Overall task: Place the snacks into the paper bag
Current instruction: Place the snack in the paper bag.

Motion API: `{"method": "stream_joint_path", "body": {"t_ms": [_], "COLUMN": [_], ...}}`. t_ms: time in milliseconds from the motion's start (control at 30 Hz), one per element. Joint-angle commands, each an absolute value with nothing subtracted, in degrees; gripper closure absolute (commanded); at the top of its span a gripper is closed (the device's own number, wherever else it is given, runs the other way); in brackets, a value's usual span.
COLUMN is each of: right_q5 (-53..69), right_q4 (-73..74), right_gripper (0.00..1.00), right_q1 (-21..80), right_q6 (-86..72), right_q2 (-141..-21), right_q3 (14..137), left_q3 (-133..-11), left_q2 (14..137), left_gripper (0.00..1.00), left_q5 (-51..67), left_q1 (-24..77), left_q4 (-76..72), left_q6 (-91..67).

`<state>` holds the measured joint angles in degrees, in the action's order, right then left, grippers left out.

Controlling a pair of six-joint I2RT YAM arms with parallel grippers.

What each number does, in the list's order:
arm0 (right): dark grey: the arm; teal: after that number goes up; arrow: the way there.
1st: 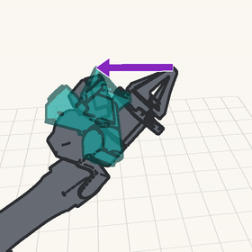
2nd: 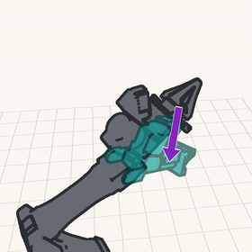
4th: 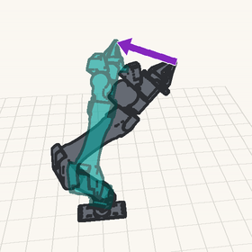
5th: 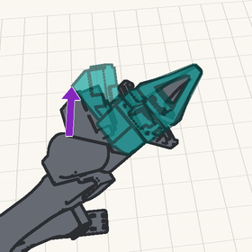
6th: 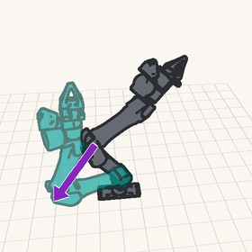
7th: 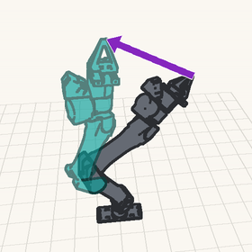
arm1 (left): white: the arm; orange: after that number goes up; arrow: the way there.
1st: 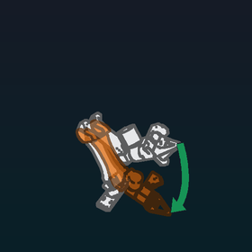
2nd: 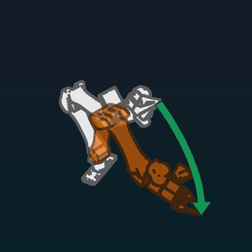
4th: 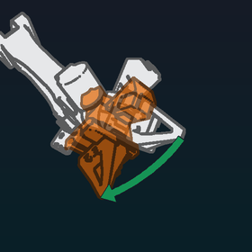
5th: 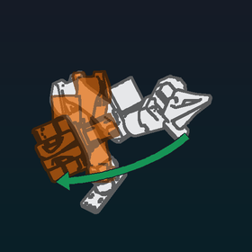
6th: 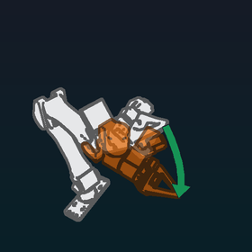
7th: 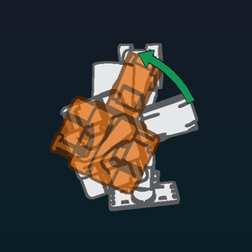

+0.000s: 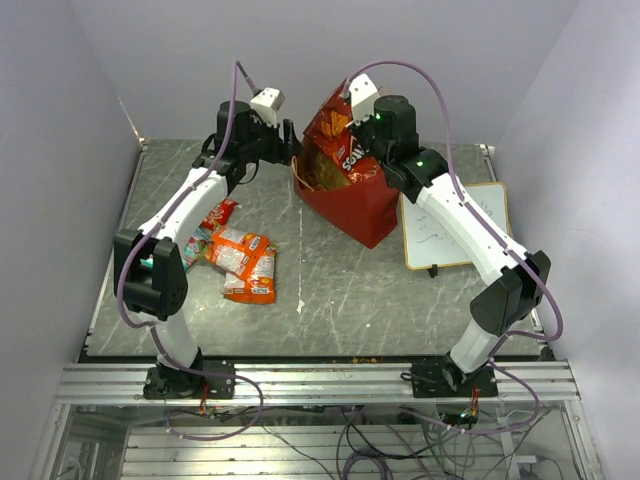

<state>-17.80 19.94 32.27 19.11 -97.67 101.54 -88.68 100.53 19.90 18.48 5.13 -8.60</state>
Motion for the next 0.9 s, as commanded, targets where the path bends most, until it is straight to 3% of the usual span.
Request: {"method": "stream_joint_path", "body": {"t_ms": [0, 533, 867], "right_q5": [-18.46, -13.89, -9.63], "right_q4": [19.90, 26.80, 29.77], "right_gripper": [1.00, 1.00, 1.00], "right_q1": [32.26, 32.17, 32.34], "right_q6": [19.52, 21.17, 15.16], "right_q2": [-94.39, -95.14, -102.32], "right_q3": [101.03, 101.99, 104.75], "left_q3": [-92.91, -95.06, -92.47], "left_q2": [103.73, 107.59, 106.35], "left_gripper": [0.24, 0.62, 0.63], "left_q5": [21.36, 15.91, 19.50], "left_q1": [19.39, 20.04, 20.04], "left_q4": [5.60, 6.12, 2.78], "left_q6": [-8.69, -13.43, -17.54]}}
